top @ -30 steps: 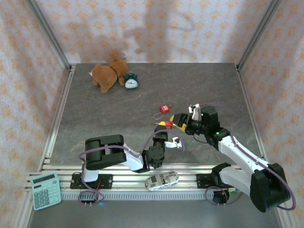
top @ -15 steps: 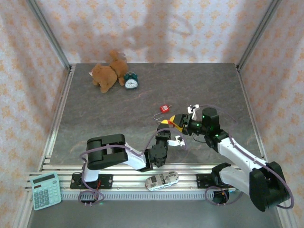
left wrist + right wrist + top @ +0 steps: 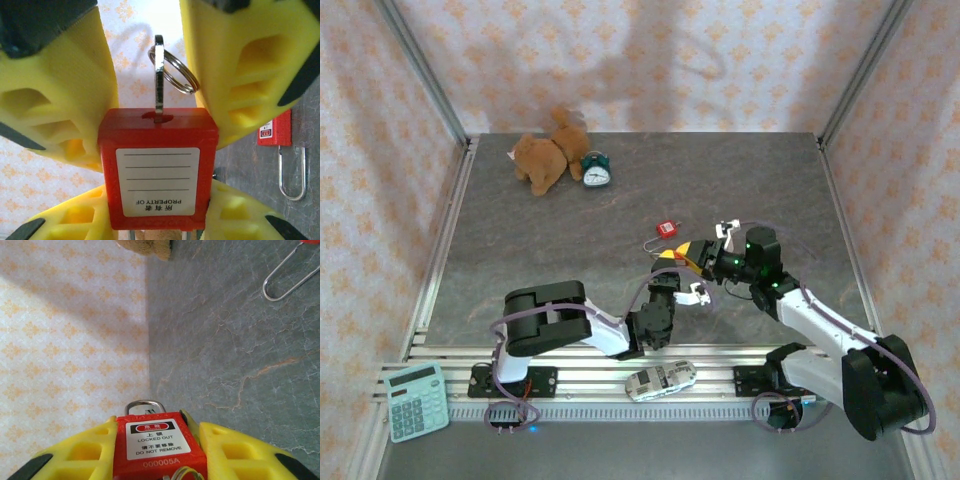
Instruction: Unlock with the key
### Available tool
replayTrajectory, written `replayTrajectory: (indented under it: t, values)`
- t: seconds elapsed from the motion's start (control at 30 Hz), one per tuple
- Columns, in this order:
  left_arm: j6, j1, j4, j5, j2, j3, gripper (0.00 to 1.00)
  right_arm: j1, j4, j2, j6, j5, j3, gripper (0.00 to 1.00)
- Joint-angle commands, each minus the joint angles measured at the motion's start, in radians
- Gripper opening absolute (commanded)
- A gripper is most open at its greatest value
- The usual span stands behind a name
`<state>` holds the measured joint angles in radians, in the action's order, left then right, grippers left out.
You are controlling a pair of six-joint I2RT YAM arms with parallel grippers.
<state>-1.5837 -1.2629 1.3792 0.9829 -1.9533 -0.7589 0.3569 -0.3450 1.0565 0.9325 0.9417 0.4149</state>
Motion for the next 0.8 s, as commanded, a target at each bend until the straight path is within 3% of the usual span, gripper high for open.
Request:
replayTrajectory:
  t: [0.0, 0.1, 0.27, 0.4, 0.5, 0.57, 0.63, 0.7, 0.77]
  values:
    - [0.010, 0.006, 0.031, -0.009, -0.013, -0.013, 0.44, 0.004, -0.006, -0.030, -0.020, -0.003, 0.013, 0.26]
    - [0.043, 0.005, 0.031, -0.004, 0.015, 0.017, 0.62, 0.003, 0.023, -0.028, -0.046, -0.023, 0.026, 0.25]
    - [0.166, -0.003, -0.019, 0.008, 0.122, 0.101, 0.78, -0.013, 0.066, 0.004, -0.084, -0.040, 0.062, 0.23]
    - [0.376, -0.003, -0.246, 0.004, 0.260, 0.160, 0.86, -0.026, 0.101, 0.016, -0.118, -0.043, 0.093, 0.23]
    - [0.642, 0.009, -0.575, -0.057, 0.415, 0.178, 0.90, -0.033, 0.124, 0.013, -0.137, -0.043, 0.107, 0.23]
    - [0.882, 0.038, -0.889, -0.169, 0.545, 0.153, 0.90, -0.036, 0.141, 0.008, -0.150, -0.044, 0.110, 0.23]
    - [1.112, 0.108, -1.169, -0.378, 0.671, 0.114, 0.90, -0.039, 0.154, 0.002, -0.164, -0.047, 0.110, 0.23]
    - [1.251, 0.199, -1.280, -0.604, 0.776, 0.110, 0.89, -0.039, 0.174, -0.004, -0.182, -0.050, 0.107, 0.23]
    - [1.272, 0.248, -1.250, -0.733, 0.836, 0.143, 0.87, -0.040, 0.192, -0.009, -0.198, -0.053, 0.104, 0.23]
